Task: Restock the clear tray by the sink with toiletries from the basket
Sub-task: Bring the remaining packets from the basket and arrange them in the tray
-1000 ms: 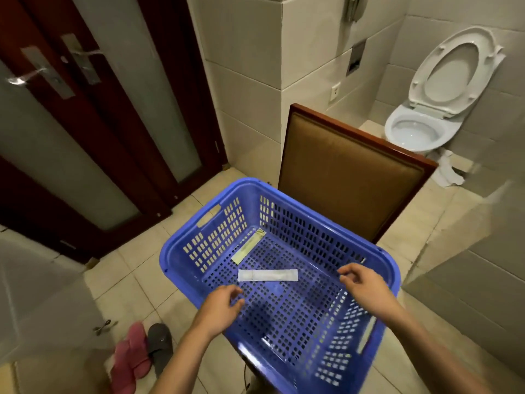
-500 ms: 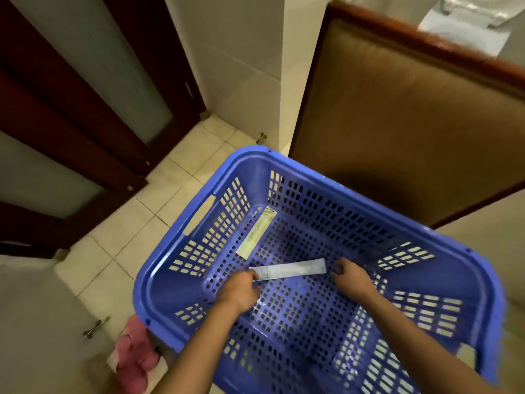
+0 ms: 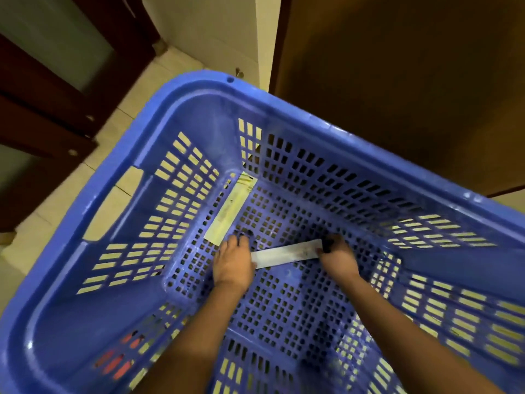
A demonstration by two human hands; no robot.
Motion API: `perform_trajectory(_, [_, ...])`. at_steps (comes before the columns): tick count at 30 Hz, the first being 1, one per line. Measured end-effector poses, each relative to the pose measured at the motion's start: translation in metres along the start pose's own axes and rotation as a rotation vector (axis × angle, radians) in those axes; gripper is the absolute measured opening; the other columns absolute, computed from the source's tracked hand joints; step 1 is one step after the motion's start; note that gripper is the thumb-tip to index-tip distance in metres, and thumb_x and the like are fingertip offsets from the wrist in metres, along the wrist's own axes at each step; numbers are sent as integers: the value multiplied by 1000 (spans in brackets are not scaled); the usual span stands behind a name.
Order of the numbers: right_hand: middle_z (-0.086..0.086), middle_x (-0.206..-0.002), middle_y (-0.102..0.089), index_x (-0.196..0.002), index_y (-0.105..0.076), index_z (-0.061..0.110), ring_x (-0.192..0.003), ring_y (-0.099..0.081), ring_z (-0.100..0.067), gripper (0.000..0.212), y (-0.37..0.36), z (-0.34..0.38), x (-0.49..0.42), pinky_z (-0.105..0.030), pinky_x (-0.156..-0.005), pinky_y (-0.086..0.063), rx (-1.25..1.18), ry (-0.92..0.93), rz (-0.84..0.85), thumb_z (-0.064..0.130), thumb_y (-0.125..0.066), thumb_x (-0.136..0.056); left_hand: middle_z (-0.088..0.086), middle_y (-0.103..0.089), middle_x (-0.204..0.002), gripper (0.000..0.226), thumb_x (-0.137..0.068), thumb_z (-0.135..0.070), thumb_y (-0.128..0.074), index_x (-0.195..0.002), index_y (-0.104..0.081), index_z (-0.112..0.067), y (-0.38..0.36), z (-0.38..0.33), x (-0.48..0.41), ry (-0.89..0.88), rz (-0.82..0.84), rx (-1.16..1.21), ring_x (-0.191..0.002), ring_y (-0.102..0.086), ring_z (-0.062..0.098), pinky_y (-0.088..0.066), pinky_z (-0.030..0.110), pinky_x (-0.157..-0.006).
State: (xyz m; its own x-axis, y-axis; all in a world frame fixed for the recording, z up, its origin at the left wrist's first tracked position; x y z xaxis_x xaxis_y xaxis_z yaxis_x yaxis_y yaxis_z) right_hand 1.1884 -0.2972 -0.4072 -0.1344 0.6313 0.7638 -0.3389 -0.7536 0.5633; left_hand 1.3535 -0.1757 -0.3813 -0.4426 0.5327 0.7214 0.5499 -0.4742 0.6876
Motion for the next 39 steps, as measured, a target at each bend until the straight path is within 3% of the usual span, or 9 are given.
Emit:
perform_trajectory(4, [-19,-110,-58,-126,-44,6,-55,-44,-14,34,2,1,-6,-24,-44,-31,-6,-26,44,14,-53,-94,10,-37,-139,54,-91,-35,-57,-135,-36,-12,-11,-10,-8,4,14,-35,-131,-33,29,-31,39,-109])
perform_trajectory(8, [-4,-70,-45,-118,-46,4,-54,-42,-16,27,0,4,-8,-26,-44,-32,42,-12,119,16,-53,-94,10,-39,-137,51,-90,-33,-58,-133,-39,-13,-19,-15,-11,12,-4,-68,-128,-35,28,-31,38,-106])
perform_trajectory(13, [-4,-65,-42,-94,-46,10,-53,-39,-17,13,0,9,-8,-27,-45,-32,42,11,144,19,-55,-94,8,-43,-135,49,-92,-27,-56,-135,-39,-12,-21,-13,-12,22,-21,-78,-126,-39,27,-33,39,-106])
perform_trajectory(18, [-3,-75,-48,-95,-50,9,-68,-49,-20,13,6,10,-8,-28,-61,-39,-67,31,219,18,-60,-91,10,-58,-117,52,-92,-18,-56,-140,-34,-19,-16,-8,-8,24,70,13,-103,-57,30,-50,42,-82])
perform_trajectory(21, [-9,-96,-58,-109,-59,5,-88,-56,-25,24,13,13,-9,-33,-77,-43,-236,12,222,17,-62,-89,14,-62,-98,22,-94,-20,-53,-113,-58,-10,-11,-5,-5,-62,176,110,-80,-55,24,-50,39,-76])
perform_trajectory(24, [-10,-99,-64,-110,-62,7,-87,-61,-24,23,22,15,-4,-33,-76,-49,-579,-100,255,17,-63,-89,15,-45,-68,17,-88,-20,-65,-75,-62,-10,-8,2,1,-103,234,567,-62,-43,18,-40,31,-66])
perform_trajectory(32, [0,-68,-69,-79,-67,13,-71,-62,-20,10,25,38,16,-32,-73,-53,-867,-1,374,16,-63,-88,2,-71,-102,21,-82,-16,-70,-102,-71,-10,9,-13,13,21,372,1105,-88,-67,11,-51,17,-72])
perform_trajectory(36, [-9,-82,-66,-83,-67,13,-74,-61,-22,11,23,42,15,-34,-77,-53,-822,13,317,21,-61,-90,-4,-70,-101,25,-86,-20,-66,-109,-69,-10,13,-19,19,-23,416,1103,-90,-65,4,-51,11,-70])
perform_trajectory(39, [-16,-99,-70,-90,-69,11,-94,-65,-32,14,22,40,14,-41,-91,-53,-749,26,280,21,-59,-91,-5,-67,-109,28,-89,-26,-61,-113,-66,-12,11,-21,23,-34,460,1092,-101,-63,8,-48,18,-89])
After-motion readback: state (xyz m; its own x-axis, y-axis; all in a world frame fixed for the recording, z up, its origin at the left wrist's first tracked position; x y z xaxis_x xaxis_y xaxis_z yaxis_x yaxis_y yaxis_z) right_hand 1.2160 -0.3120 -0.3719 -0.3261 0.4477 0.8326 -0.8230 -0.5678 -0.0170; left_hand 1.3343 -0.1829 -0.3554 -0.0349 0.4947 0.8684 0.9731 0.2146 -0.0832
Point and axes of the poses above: each hand's wrist, its own x-axis away from the middle knuckle, its own y-axis out of the back of the hand, z = x × y, the point moved 2 cm from there along -x, towards the middle knuckle
